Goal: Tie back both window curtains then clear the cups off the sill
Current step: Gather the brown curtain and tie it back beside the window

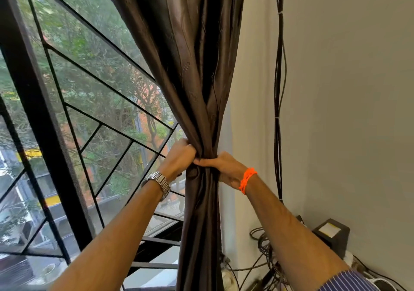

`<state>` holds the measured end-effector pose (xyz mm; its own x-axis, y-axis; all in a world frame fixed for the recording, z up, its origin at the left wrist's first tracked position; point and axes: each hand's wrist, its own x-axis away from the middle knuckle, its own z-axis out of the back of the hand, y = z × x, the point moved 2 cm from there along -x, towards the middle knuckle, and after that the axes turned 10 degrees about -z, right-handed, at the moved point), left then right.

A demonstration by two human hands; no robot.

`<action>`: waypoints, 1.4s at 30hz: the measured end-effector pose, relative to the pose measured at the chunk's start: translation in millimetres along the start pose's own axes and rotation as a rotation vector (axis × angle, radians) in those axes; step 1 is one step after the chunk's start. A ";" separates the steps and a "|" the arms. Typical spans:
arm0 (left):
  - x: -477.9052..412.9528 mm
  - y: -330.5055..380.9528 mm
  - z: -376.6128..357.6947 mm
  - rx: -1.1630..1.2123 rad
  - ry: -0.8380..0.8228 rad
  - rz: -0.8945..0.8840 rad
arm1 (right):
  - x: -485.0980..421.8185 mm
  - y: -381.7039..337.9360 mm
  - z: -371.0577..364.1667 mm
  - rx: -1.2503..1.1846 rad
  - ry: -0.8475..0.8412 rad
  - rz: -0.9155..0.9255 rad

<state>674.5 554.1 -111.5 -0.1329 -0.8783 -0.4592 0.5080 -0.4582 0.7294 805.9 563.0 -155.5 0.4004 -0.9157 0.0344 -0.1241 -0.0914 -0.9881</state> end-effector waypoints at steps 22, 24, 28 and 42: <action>7.5 -16.7 -7.7 -0.173 0.363 0.040 | 29.7 6.5 -37.8 1.166 0.745 0.366; 9.7 -13.2 -5.5 -0.261 0.440 0.023 | 38.0 -2.0 -41.9 1.379 0.725 0.415; 27.4 -8.1 -4.4 -0.301 0.603 -0.114 | 57.9 -44.0 -48.1 1.587 0.918 0.569; 48.7 -17.9 9.7 -1.121 0.185 -1.358 | 24.1 -66.6 -19.6 1.028 0.412 0.567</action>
<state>650.7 518.3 -142.0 -0.8677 0.0677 -0.4924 0.4261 -0.4085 -0.8072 806.1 539.3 -85.9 0.1848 -0.7975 -0.5743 0.6558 0.5353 -0.5323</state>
